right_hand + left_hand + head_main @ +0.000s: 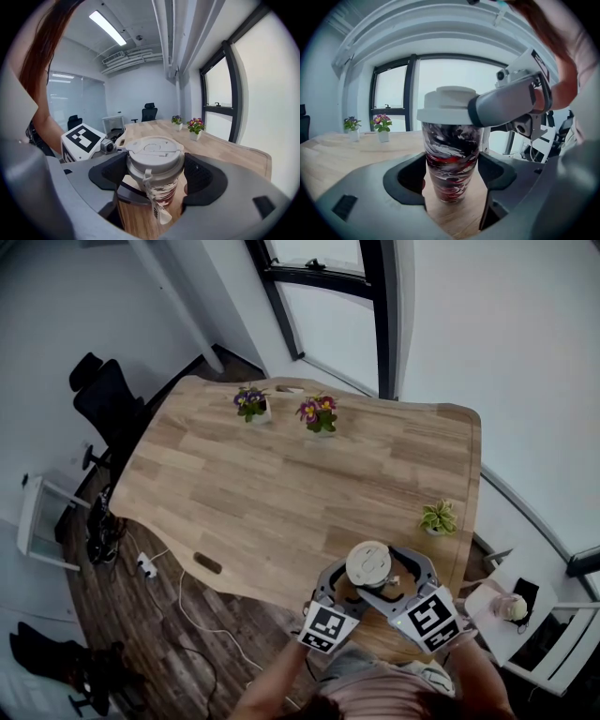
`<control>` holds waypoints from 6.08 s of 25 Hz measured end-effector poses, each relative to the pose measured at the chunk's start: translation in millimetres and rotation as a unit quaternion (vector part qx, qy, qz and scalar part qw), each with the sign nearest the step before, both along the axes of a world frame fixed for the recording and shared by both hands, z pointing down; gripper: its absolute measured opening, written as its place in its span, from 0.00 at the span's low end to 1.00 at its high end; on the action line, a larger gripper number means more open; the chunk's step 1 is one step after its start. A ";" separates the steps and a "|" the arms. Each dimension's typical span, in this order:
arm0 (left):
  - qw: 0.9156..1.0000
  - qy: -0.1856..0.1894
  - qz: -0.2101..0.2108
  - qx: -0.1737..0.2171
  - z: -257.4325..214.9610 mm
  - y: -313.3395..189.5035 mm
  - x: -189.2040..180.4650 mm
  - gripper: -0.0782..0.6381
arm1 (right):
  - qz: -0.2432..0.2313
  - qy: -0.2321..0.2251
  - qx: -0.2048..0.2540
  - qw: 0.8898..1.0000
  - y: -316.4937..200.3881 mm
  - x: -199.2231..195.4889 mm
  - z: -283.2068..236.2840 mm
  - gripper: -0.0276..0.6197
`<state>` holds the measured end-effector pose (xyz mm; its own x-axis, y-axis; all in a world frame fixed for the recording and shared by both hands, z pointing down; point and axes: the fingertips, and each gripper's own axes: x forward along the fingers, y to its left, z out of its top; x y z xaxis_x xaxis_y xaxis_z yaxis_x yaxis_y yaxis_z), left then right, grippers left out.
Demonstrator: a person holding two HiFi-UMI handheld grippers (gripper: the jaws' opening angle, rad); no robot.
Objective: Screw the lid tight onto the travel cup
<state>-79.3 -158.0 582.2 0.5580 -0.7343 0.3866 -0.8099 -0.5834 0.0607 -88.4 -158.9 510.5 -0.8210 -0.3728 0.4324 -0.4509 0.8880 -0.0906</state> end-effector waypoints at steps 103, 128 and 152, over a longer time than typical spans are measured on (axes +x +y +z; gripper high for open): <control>0.991 -0.011 0.132 -0.030 5.6 25.9 39.2 0.57 | -0.031 0.015 0.005 0.999 25.3 47.6 9.0 0.60; 0.979 -0.032 0.199 -0.039 6.3 24.6 42.2 0.57 | -0.065 0.051 -0.001 0.997 26.0 49.8 11.9 0.60; 0.978 -0.041 0.203 -0.039 8.1 20.0 40.5 0.57 | -0.044 0.053 0.004 0.998 19.5 50.0 13.8 0.59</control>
